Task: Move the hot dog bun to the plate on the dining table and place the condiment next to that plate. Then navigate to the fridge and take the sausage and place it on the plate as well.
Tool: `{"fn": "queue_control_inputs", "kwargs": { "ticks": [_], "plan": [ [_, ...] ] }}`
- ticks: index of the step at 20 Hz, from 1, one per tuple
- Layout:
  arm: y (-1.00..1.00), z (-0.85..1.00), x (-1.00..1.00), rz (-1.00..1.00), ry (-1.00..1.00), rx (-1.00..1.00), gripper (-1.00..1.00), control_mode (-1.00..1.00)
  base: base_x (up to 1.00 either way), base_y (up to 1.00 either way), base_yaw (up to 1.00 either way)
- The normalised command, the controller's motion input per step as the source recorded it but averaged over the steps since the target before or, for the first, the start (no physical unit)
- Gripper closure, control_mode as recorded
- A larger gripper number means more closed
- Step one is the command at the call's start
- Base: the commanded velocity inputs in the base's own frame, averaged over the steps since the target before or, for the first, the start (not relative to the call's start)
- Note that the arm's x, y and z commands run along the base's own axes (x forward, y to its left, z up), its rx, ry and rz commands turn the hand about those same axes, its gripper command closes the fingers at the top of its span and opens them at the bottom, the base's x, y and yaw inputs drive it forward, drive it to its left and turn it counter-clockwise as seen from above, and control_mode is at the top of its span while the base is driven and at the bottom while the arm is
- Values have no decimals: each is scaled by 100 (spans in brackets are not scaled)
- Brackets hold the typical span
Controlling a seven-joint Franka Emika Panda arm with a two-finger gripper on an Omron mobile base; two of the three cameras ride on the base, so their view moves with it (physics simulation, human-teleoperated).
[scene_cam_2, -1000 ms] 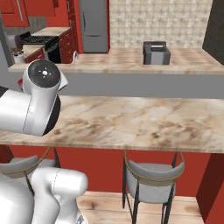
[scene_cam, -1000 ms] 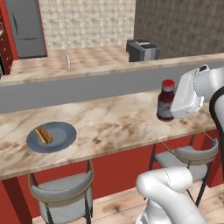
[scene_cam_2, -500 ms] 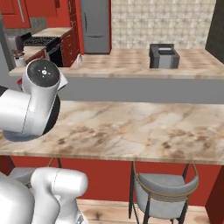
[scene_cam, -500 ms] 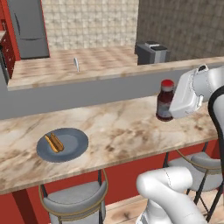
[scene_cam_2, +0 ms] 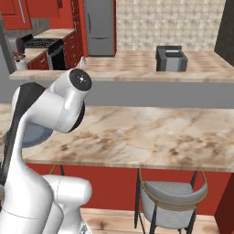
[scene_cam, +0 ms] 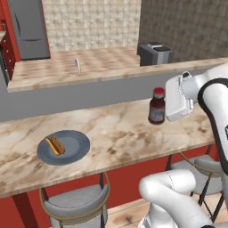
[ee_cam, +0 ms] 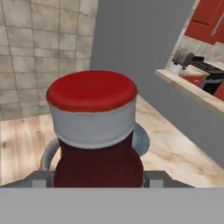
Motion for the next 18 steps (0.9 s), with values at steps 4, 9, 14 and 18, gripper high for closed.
{"fn": "queue_control_inputs", "kwargs": {
  "ticks": [4,9,14,18],
  "plan": [
    [16,-65,100,25,2,1,100,-100,0,0,0],
    [39,-70,98,12,0,0,100,-100,0,0,0],
    [43,-44,94,14,13,0,100,-100,0,0,0],
    [53,-52,75,14,19,0,100,-100,0,0,0]
  ]
}}
